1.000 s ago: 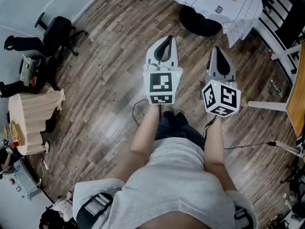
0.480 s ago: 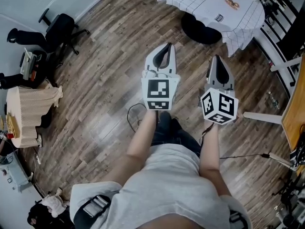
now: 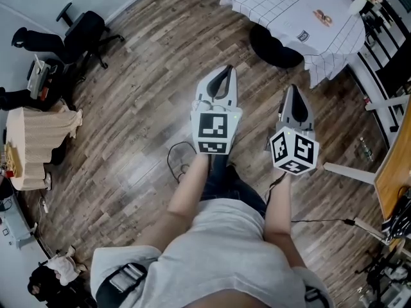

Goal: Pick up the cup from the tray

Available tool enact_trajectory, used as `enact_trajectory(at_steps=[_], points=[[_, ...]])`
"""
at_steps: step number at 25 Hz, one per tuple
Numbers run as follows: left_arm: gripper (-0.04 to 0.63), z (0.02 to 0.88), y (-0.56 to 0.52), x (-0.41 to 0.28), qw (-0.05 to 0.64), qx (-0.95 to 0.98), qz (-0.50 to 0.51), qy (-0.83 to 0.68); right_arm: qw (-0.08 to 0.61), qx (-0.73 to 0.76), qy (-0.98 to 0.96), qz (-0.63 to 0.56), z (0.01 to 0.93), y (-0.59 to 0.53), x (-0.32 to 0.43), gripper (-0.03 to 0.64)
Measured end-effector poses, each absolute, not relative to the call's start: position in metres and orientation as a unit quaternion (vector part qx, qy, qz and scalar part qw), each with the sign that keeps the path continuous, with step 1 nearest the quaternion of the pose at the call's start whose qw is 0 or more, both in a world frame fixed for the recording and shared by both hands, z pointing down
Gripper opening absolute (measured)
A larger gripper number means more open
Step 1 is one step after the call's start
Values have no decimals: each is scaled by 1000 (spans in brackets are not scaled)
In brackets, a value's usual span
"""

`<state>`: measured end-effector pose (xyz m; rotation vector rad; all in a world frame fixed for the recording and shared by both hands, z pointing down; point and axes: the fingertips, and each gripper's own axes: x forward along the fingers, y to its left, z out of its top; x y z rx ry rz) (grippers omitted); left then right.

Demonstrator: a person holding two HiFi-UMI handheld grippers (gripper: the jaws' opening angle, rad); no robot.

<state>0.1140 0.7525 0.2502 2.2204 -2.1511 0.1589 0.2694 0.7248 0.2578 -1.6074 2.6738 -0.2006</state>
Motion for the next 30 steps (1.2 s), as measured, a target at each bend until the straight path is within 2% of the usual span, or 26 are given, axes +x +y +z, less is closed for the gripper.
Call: enact_trajectory(at_steps=[21, 30], points=[[8, 231, 523, -24, 16, 730, 33, -682, 12, -527, 848, -54, 237, 504, 130, 9], [8, 243, 468, -55, 34, 727, 35, -685, -4, -524, 850, -63, 246, 448, 98, 8]])
